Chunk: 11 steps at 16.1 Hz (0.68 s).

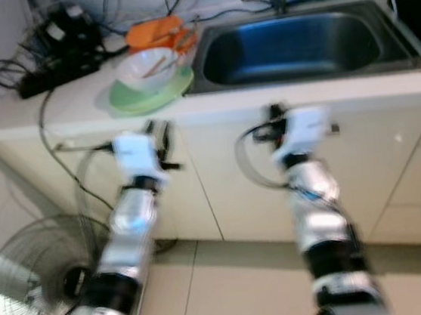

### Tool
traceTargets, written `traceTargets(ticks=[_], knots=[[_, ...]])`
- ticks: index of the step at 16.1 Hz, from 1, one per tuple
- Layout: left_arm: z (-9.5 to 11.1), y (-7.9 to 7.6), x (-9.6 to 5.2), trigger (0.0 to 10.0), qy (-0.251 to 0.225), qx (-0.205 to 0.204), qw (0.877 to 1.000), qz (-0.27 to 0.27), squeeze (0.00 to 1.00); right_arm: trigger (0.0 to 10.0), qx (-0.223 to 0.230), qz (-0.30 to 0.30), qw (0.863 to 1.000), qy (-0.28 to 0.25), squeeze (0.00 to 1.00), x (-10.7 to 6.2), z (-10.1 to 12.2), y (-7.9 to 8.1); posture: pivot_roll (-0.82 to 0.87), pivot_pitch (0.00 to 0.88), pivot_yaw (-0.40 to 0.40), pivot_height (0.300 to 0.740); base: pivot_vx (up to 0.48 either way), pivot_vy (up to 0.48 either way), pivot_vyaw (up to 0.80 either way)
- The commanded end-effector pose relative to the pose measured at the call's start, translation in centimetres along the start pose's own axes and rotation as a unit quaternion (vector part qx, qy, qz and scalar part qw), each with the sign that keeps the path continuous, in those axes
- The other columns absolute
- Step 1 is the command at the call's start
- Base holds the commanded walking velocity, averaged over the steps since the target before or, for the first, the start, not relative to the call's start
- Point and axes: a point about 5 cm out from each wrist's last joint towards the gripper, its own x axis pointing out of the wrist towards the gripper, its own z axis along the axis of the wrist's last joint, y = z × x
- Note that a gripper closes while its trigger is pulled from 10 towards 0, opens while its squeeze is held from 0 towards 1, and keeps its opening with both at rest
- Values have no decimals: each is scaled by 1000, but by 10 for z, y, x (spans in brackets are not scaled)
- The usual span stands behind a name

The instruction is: Kitchen organization

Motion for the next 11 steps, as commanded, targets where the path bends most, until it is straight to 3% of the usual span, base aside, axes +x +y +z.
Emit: traceTargets(ticks=[1, 4, 11], knots=[[12, 16, 6, 10000, -21, 11, 1000, 20, 0, 10000, 4, 23, 999, -32, 0, 7, 14, 17, 15, 5, 111, 740, 292, 0, 0], [22, 16, 11, 10000, -38, 12, 999, 21, 0, 10000, 7, 23, 999, -44, 0, 10, 21, 19, 16, 3, 113, 740, 292, 0, 0], [21, 17, 10, 10000, -34, 13, 999, 22, 0, 10000, 8, 21, 999, -30, 0, 7, 15, 18, 20, 7, 112, 740, 306, 0, 0]])
